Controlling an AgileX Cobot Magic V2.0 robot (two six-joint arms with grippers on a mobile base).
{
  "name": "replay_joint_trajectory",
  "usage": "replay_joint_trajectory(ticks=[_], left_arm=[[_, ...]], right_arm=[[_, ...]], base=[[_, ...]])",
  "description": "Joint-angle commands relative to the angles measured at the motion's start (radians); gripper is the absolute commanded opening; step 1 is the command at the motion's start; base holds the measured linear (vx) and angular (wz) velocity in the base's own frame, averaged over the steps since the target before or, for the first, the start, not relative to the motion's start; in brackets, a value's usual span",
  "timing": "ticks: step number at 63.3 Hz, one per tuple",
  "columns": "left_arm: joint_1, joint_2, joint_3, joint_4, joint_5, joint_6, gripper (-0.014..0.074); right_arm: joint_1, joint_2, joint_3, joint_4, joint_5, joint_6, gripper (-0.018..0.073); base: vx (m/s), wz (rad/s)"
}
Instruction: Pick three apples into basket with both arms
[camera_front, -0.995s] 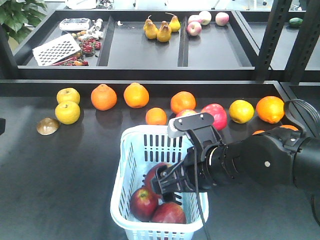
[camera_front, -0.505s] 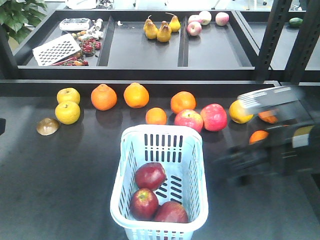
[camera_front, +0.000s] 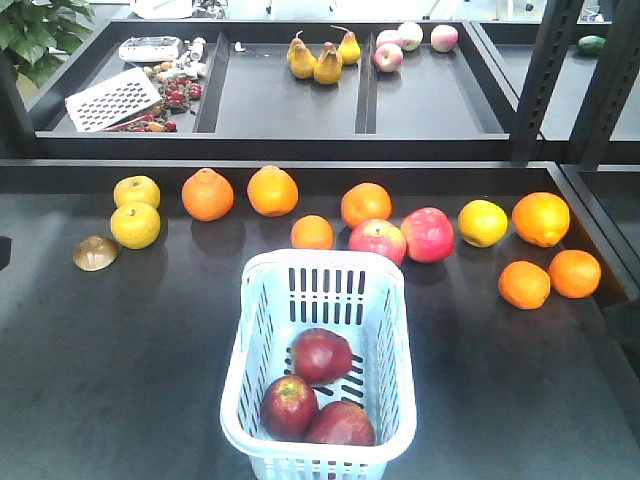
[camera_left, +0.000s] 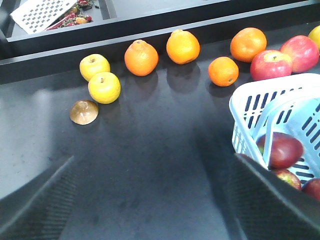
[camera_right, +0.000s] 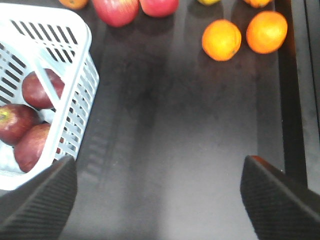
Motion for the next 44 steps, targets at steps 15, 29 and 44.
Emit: replay_joint_trajectory(ticks=[15, 29, 44], left_arm=[[0.002, -0.006, -0.025, -0.003, -0.060, -0.009, 0.0593], [0.002, -0.006, -0.025, -0.005, -0.058, -0.009, 0.0593], [0.002, -0.006, -0.025, -0.006, -0.059, -0.009, 0.0531]], right_arm=[[-0.006, -0.038, -0.026, 0.003, -0.026, -0.009, 0.0484], [-0.006, -0.038, -0.026, 0.003, -0.031, -0.009, 0.0302], [-0.006, -0.038, -0.026, 0.003, -0.032, -0.008, 0.0060]], base=[[0.00, 0.00], [0.00, 0.00], [0.00, 0.00]])
